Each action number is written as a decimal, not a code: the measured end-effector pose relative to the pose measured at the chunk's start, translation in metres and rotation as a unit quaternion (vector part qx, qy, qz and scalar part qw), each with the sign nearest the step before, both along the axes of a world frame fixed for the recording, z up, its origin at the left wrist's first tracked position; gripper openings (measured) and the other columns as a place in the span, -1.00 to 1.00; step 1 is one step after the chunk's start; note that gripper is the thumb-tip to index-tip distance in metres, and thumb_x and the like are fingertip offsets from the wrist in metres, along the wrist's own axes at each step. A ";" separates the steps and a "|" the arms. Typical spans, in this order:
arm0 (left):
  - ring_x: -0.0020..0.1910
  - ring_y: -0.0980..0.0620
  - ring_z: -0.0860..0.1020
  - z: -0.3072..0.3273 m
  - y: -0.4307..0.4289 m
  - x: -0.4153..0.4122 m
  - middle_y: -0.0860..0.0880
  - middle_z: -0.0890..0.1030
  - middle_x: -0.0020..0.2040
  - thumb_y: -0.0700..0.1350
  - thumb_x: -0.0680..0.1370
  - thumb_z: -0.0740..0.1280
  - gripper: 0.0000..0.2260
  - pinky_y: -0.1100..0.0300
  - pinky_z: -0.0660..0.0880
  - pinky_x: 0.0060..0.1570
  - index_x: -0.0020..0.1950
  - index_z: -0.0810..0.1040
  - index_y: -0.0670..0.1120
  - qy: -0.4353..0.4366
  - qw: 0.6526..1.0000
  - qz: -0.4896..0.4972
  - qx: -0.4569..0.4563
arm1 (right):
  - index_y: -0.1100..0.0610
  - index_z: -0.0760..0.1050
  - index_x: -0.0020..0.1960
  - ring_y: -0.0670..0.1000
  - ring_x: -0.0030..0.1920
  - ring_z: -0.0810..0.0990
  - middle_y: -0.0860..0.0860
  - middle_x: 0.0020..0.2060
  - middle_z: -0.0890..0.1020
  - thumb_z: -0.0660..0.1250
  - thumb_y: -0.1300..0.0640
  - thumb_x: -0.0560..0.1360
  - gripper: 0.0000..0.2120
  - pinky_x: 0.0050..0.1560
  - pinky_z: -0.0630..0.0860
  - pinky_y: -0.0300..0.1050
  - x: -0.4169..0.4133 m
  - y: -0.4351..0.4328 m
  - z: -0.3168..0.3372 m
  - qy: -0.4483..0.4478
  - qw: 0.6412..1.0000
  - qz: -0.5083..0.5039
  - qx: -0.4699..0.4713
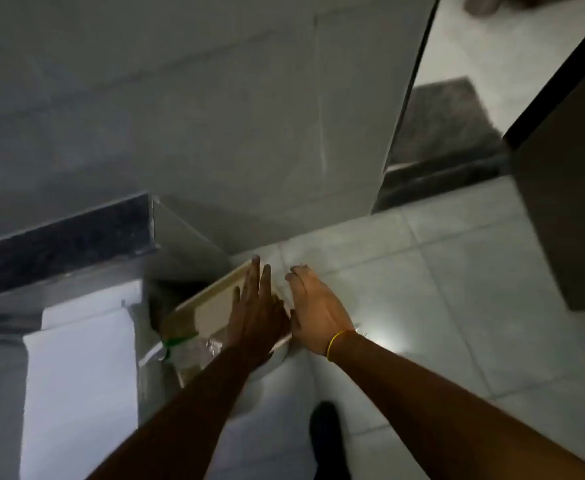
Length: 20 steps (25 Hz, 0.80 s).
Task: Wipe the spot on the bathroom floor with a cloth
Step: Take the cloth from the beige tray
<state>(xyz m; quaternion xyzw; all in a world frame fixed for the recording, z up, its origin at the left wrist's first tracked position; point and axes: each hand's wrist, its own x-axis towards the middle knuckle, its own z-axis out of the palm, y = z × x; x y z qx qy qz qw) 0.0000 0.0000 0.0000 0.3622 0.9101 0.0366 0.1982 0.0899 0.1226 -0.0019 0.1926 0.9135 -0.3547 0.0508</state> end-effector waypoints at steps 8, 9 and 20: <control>0.34 -0.33 0.54 -0.264 -0.058 -0.045 -0.34 0.50 0.44 -0.07 0.63 0.38 -0.46 0.00 0.43 0.34 0.54 0.35 -0.25 -0.165 0.902 0.396 0.055 | 0.15 -0.08 0.76 0.28 0.64 0.30 0.21 0.73 0.11 0.29 0.10 0.71 -0.23 0.59 0.37 0.25 -0.086 -0.101 -0.273 -0.145 0.980 -0.069 -0.119; 0.25 -0.30 0.59 -0.283 -0.056 -0.054 -0.32 0.56 0.37 -0.08 0.62 0.38 -0.52 -0.05 0.50 0.30 0.49 0.42 -0.25 -0.178 0.888 0.420 0.059 | 0.15 -0.16 0.76 0.32 0.64 0.27 0.22 0.74 0.02 0.37 0.08 0.67 -0.10 0.57 0.39 0.29 -0.093 -0.102 -0.294 -0.179 0.978 -0.056 -0.092; 0.07 -0.28 0.68 -0.314 -0.052 -0.062 -0.17 0.65 -0.03 -0.11 0.55 0.37 -0.86 -0.06 0.64 0.01 0.00 0.56 -0.18 -0.207 0.763 0.590 0.164 | 0.09 0.60 0.29 0.21 0.18 0.68 0.18 0.17 0.70 0.07 -0.18 0.75 -0.54 0.35 0.55 0.23 -0.110 -0.094 -0.303 -0.084 0.963 -0.157 -0.202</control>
